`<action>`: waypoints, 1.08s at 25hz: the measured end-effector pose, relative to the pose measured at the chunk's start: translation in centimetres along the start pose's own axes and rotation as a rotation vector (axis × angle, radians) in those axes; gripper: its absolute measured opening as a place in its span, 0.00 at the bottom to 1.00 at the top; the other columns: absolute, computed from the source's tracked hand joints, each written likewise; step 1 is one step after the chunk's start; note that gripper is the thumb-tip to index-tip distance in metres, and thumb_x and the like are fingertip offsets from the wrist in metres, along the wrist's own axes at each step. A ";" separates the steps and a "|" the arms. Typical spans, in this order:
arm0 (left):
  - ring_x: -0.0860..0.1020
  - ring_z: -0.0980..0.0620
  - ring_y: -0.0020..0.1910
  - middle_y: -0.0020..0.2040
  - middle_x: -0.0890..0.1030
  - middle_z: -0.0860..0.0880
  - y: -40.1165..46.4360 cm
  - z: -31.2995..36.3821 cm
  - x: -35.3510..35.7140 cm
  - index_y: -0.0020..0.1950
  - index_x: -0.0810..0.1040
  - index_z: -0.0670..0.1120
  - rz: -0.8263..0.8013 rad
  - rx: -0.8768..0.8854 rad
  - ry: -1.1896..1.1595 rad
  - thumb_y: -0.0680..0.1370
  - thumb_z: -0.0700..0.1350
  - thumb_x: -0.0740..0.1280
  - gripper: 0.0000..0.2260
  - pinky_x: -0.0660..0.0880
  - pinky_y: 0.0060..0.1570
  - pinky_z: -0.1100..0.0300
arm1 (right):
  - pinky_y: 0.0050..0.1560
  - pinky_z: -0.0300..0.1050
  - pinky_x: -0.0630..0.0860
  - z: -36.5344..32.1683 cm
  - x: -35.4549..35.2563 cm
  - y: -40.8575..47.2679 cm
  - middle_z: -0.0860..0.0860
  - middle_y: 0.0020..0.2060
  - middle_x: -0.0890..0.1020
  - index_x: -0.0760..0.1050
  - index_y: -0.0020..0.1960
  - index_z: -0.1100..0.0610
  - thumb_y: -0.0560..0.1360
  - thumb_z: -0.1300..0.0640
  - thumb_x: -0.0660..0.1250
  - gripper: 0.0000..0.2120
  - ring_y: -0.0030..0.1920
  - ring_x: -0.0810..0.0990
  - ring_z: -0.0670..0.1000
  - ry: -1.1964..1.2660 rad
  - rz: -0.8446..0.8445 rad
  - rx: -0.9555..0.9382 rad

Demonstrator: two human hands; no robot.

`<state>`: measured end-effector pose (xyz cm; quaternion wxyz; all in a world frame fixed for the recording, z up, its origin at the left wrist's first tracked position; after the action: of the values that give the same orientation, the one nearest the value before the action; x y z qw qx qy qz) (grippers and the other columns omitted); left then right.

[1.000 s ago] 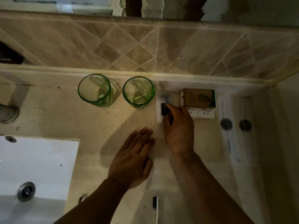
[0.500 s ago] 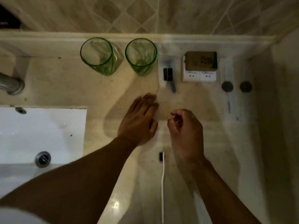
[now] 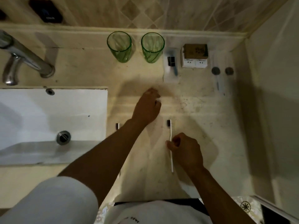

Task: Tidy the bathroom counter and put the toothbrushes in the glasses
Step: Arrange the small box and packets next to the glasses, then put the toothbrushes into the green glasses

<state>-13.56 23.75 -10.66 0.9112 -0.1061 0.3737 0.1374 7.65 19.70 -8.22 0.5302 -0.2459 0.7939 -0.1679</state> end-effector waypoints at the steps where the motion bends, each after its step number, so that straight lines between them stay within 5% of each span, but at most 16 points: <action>1: 0.69 0.41 0.71 0.69 0.74 0.38 -2.3 -0.2 0.1 0.63 0.78 0.38 0.001 -0.032 -0.019 0.78 0.40 0.64 0.14 0.64 0.72 0.51 | 0.43 0.47 0.81 -0.2 0.0 -0.1 0.46 0.38 0.82 0.77 0.47 0.51 0.74 0.44 0.71 0.11 0.37 0.80 0.45 -0.007 0.008 0.000; 5: 0.62 0.43 0.77 0.75 0.68 0.40 -11.4 -0.2 1.8 0.67 0.76 0.39 -0.086 0.076 0.096 0.78 0.41 0.64 0.17 0.53 0.76 0.54 | 0.43 0.44 0.79 -1.3 -0.1 -0.3 0.47 0.41 0.82 0.78 0.49 0.51 0.75 0.50 0.71 0.07 0.39 0.80 0.47 0.043 -0.016 -0.027; 10: 0.67 0.46 0.74 0.70 0.74 0.42 -17.5 0.7 1.8 0.61 0.80 0.41 -0.047 0.015 -0.018 0.80 0.48 0.56 0.18 0.57 0.74 0.57 | 0.32 0.35 0.77 -2.6 -0.8 -1.3 0.51 0.40 0.85 0.79 0.51 0.55 0.74 0.57 0.73 0.07 0.33 0.84 0.46 0.506 -0.049 0.025; 15: 0.77 0.60 0.46 0.49 0.81 0.53 -18.1 1.4 -0.8 0.55 0.79 0.50 -0.011 -0.256 -0.304 0.85 0.49 0.55 0.13 0.71 0.46 0.67 | 0.37 0.46 0.80 -4.2 -2.3 -1.9 0.52 0.37 0.86 0.81 0.49 0.57 0.76 0.58 0.70 0.04 0.34 0.85 0.52 0.736 -0.032 0.062; 17: 0.77 0.59 0.49 0.53 0.80 0.51 -18.0 0.6 -1.2 0.58 0.79 0.48 -0.002 -0.229 -0.211 0.85 0.47 0.56 0.12 0.74 0.50 0.65 | 0.37 0.45 0.79 -5.2 -3.5 -1.1 0.52 0.36 0.86 0.81 0.50 0.58 0.77 0.58 0.69 0.05 0.33 0.84 0.50 0.763 -0.011 0.049; 21: 0.76 0.40 0.66 0.67 0.76 0.39 -16.9 -1.0 0.3 0.68 0.75 0.39 -0.038 0.008 0.223 0.78 0.40 0.66 0.18 0.73 0.67 0.47 | 0.33 0.43 0.76 -9.0 -7.9 2.5 0.54 0.36 0.83 0.80 0.50 0.61 0.78 0.59 0.66 0.06 0.30 0.80 0.47 0.827 0.042 -0.010; 25: 0.64 0.42 0.76 0.76 0.66 0.42 -12.9 -2.0 0.9 0.74 0.69 0.40 -0.151 0.082 0.421 0.80 0.49 0.56 0.25 0.55 0.73 0.47 | 0.29 0.41 0.69 -13.8 -12.8 6.5 0.54 0.32 0.79 0.80 0.49 0.65 0.78 0.60 0.66 0.08 0.28 0.74 0.49 0.987 0.051 -0.069; 27: 0.64 0.42 0.76 0.77 0.65 0.42 -9.2 -2.3 0.6 0.76 0.67 0.41 -0.162 0.094 0.467 0.80 0.51 0.54 0.26 0.54 0.72 0.47 | 0.29 0.42 0.68 -16.2 -14.8 8.6 0.54 0.30 0.78 0.80 0.49 0.67 0.78 0.61 0.66 0.08 0.28 0.73 0.49 1.034 0.070 -0.122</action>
<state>-11.61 14.49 -11.80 0.8120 -0.1221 0.5705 0.0182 -4.47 35.28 4.65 0.0590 -0.1349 0.9681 -0.2029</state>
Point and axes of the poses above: each hand's wrist, its own y-axis towards the middle knuckle, its own x-axis out of the palm, z = x × y, the point moved 6 cm from there along y, towards the middle knuckle
